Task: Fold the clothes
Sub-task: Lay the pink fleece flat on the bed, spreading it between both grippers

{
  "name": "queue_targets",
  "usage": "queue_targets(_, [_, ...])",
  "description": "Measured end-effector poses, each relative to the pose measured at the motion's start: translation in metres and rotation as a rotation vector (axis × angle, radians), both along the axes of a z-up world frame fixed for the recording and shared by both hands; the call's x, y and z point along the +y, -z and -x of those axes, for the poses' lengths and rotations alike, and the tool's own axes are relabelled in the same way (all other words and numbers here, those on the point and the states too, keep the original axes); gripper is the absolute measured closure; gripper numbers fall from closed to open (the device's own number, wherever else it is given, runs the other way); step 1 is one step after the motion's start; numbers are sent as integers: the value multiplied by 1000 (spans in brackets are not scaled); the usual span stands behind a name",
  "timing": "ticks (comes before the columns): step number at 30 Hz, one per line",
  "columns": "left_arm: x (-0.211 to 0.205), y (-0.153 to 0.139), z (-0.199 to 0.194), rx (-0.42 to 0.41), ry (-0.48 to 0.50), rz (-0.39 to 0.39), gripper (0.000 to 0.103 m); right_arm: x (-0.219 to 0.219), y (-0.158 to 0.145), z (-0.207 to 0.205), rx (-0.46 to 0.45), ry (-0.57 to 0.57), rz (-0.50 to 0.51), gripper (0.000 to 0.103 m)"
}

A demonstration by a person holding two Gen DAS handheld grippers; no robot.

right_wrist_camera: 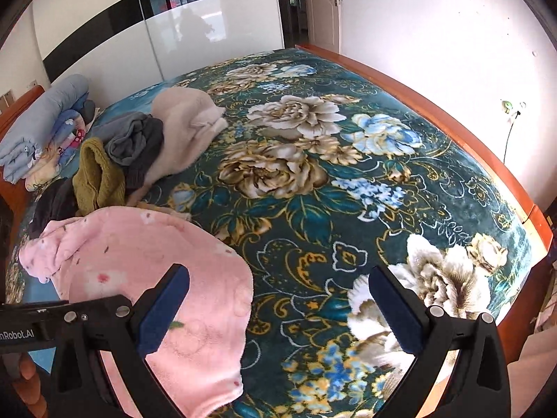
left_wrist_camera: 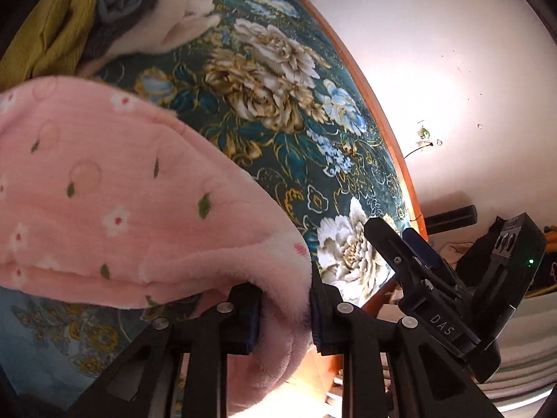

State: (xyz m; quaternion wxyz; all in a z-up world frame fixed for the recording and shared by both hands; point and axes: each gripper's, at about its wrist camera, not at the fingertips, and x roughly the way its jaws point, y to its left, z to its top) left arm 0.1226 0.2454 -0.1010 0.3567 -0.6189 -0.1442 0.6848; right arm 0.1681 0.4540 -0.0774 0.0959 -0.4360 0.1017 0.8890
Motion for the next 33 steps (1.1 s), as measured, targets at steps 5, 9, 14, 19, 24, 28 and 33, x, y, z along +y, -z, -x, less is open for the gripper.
queue_targets(5, [-13,-4,-4,-130,35,-93,37,1,11,5,-18,-17,27,0])
queue_targets(9, [-54,-18,8,-103,-9,-132,37,2,17,9,-31,-38,52,0])
queue_targets(14, [-173,-18,52,-36,-362,-105,37,-8,35,7,-59,-140,149,0])
queue_targets(19, [-324,27,75,-148,-850,-85,37,-21,45,8,-65,-206,243,0])
queue_targets(24, [-430,76,70,-268,-1203,-194,37,-37,42,16,-78,-264,321,0])
queue_targets(28, [-456,114,56,-352,-1332,-200,37,-52,46,19,-117,-308,295,0])
queue_targets(33, [-460,144,55,-430,-1379,-247,38,-64,55,21,-170,-326,267,0])
